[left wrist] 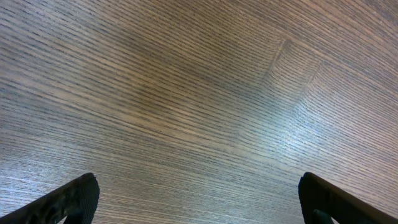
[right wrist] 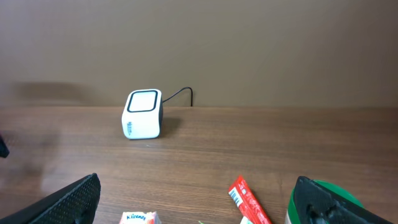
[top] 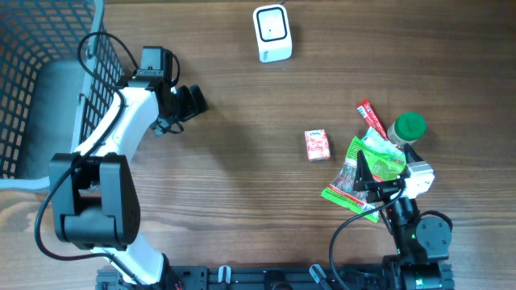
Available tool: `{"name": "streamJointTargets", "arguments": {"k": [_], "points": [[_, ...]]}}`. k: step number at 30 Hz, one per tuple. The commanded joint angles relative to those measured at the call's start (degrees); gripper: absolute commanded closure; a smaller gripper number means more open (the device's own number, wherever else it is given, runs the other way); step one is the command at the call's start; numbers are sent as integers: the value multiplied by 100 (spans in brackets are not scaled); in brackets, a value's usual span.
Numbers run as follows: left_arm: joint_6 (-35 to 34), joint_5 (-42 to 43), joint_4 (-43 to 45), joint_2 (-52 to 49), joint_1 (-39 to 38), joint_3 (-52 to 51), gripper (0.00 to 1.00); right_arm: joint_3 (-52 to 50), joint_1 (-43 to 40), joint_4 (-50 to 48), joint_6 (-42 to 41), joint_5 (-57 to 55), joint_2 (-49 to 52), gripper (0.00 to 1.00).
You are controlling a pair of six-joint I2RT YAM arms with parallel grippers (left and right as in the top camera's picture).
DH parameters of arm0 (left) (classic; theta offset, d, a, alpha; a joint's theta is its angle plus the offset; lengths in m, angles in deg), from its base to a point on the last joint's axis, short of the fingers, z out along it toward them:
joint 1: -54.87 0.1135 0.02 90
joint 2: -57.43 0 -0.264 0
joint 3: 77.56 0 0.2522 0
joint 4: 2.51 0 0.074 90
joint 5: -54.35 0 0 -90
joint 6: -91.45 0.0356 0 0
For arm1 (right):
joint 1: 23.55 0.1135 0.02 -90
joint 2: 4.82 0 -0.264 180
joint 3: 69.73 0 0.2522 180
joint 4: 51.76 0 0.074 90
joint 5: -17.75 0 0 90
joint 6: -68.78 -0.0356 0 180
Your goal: Scan the item barcode
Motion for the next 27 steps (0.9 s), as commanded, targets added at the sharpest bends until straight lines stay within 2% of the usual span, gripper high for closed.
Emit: {"name": "streamJointTargets", "arguments": {"k": [1,24,27], "points": [[28,26,0,61,44,57,0,-7,-39,-28,168,125,-55,0],[28,26,0,72,44,57,0,-4,-39,-26,168,125,-46,0],[31,-87,2,584,50,57,0,-4,-39,-26,168,127,-46,0]]}}
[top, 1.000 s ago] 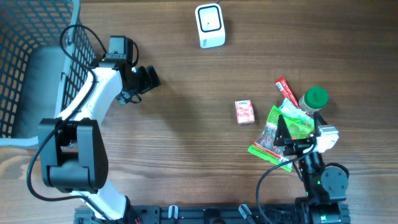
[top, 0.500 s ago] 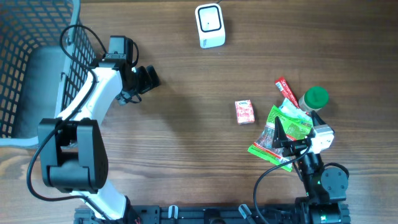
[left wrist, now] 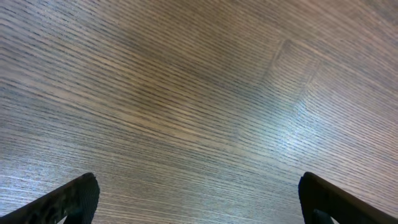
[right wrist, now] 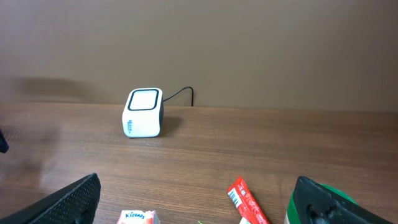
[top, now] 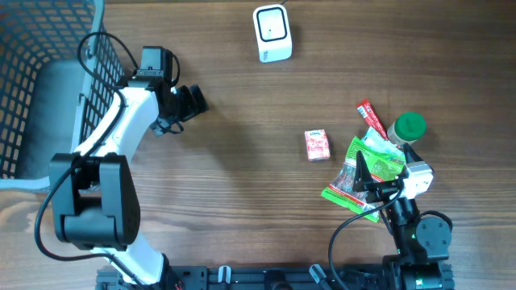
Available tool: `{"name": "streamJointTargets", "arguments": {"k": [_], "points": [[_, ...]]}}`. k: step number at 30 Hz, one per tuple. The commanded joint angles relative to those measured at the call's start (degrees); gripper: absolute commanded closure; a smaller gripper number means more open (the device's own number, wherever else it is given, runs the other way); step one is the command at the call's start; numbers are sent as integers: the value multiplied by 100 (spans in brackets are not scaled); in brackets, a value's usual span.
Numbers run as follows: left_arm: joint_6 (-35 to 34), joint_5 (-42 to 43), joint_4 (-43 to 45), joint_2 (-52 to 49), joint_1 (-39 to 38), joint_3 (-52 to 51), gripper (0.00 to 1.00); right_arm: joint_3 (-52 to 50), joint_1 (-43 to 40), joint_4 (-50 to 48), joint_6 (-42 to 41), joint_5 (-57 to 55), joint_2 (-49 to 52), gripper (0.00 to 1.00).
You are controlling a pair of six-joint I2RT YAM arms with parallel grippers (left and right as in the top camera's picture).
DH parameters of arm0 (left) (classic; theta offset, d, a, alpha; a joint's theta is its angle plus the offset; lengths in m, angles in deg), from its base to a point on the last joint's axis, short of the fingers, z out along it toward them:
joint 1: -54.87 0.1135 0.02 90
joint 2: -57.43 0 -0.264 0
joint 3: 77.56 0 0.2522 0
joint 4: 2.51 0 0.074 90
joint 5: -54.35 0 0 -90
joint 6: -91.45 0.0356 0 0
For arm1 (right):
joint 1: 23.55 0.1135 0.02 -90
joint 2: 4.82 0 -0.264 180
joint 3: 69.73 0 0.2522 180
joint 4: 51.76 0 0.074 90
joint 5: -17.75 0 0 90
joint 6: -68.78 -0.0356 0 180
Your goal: Scan the item barcode
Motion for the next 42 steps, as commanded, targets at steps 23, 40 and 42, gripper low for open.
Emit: {"name": "streamJointTargets", "arguments": {"k": [23,40,42], "points": [[26,-1200,-2094,9641,85,-1515,0,-4,-39,-26,68,87,-46,0],[9,-313,5259,10502,81,-6140,0,-4,-39,-26,66,87,-31,0],[9,-313,5261,10502,81,-6467,0,-4,-39,-26,68,90,-31,0]]}}
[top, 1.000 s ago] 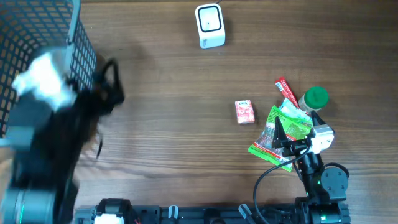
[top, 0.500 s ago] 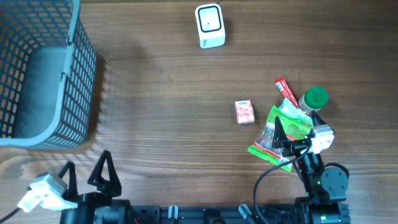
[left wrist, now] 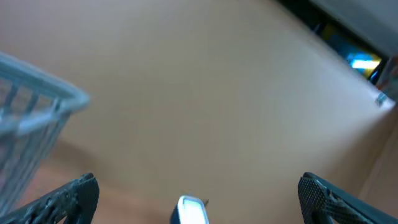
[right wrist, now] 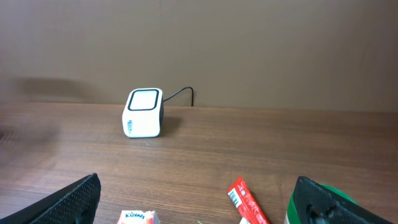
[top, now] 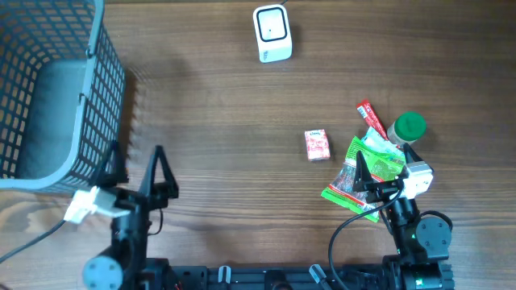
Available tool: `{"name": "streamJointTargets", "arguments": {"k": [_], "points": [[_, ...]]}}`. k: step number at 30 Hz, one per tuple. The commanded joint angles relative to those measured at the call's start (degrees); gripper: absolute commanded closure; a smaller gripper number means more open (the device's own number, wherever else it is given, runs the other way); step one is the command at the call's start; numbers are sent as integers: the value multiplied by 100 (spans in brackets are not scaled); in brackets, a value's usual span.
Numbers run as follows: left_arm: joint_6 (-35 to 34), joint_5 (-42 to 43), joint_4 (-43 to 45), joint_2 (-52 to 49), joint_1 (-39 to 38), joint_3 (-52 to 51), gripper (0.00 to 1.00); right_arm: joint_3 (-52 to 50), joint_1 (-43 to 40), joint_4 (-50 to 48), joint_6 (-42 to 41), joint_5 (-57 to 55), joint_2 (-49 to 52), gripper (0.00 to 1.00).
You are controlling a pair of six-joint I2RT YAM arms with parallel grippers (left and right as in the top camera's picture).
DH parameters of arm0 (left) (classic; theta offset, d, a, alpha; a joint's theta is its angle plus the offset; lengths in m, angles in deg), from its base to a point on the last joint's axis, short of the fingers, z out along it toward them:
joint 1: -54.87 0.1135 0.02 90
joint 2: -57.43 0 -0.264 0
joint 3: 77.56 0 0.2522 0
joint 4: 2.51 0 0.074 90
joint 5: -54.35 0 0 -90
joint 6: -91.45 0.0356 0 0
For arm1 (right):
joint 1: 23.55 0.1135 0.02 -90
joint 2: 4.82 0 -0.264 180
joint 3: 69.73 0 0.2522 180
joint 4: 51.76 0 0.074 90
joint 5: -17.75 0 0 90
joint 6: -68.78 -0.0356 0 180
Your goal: Scan the item barcode
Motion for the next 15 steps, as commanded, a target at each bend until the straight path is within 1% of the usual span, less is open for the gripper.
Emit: {"name": "streamJointTargets", "arguments": {"k": [1,8,10,12,15], "points": [[11,133,44,52,22,-634,0,-7,-39,-26,66,85,-26,0],[13,201,-111,52,22,-1141,0,-7,-39,-26,66,85,-26,0],[37,199,-400,52,22,-1202,0,-7,-39,-26,66,87,-26,0],[361,236,-706,52,22,-1202,0,-7,-39,-28,66,87,-26,0],[1241,345,-1370,52,22,-1202,0,-7,-39,-26,66,87,-26,0]]}}
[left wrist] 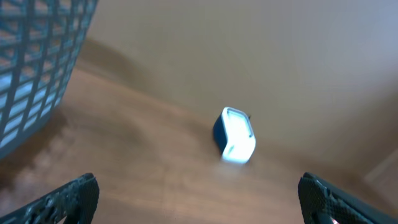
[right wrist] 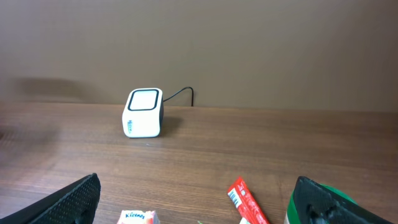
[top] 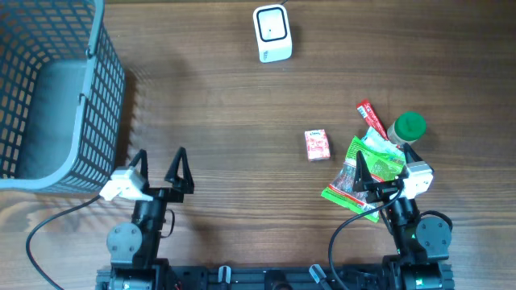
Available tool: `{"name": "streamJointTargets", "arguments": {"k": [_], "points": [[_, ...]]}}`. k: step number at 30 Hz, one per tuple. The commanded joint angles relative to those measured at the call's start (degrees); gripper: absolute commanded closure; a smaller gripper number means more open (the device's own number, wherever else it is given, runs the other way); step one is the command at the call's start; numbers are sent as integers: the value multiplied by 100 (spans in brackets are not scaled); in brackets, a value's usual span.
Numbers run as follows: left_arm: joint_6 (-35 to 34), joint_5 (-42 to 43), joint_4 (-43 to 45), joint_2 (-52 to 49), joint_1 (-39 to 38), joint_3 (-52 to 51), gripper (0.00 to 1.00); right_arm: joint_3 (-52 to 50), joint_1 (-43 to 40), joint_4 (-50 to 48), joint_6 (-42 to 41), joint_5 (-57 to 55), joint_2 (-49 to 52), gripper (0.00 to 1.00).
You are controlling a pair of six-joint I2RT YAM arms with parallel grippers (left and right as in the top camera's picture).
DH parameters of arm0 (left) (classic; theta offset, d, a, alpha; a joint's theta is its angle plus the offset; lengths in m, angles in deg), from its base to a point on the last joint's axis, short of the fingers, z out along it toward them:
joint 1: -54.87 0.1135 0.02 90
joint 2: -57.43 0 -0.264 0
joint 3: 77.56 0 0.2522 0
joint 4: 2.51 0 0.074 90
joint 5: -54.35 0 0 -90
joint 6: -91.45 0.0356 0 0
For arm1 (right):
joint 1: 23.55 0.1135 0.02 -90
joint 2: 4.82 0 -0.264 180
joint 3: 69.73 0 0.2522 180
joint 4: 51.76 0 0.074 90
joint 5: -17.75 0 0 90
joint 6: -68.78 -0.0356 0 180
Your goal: Scan the item barcode
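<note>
The white barcode scanner [top: 272, 34] stands at the far middle of the table, facing up; it also shows in the left wrist view as scanner [left wrist: 236, 135] and in the right wrist view as scanner [right wrist: 143, 113]. A pink Kleenex pack [top: 318, 145] lies alone mid-table. My left gripper [top: 159, 165] is at the front left, open and empty, far from every item. My right gripper [top: 380, 174] stands open at the front right over the green packets [top: 367, 173], holding nothing.
A grey mesh basket [top: 48, 89] fills the far left corner. Beside the green packets lie a red stick pack [top: 372, 118] and a green-lidded container [top: 408, 127]. The scanner's cable runs off the far edge.
My left gripper has shifted a little to the right at the front edge. Its camera now looks down at the table and scanner instead of the wall. The right arm is unchanged.
At the two oldest moments my left arm reached out beside the basket, open over bare wood. It then stood folded back at the front left edge, and now faces the scanner from there. The right gripper and the items have stayed put.
</note>
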Motion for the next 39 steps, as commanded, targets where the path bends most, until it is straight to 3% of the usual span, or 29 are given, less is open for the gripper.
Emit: {"name": "streamJointTargets", "arguments": {"k": [1,4,39], "points": [[1355,293,-437,50,22,-37,0,-4,-39,-26,66,85,-26,0],[2094,354,-426,50,24,-37,0,-4,-39,-28,63,85,-26,0],[2031,354,-417,44,26,-37,0,-4,-39,-28,66,87,-26,0]]}}
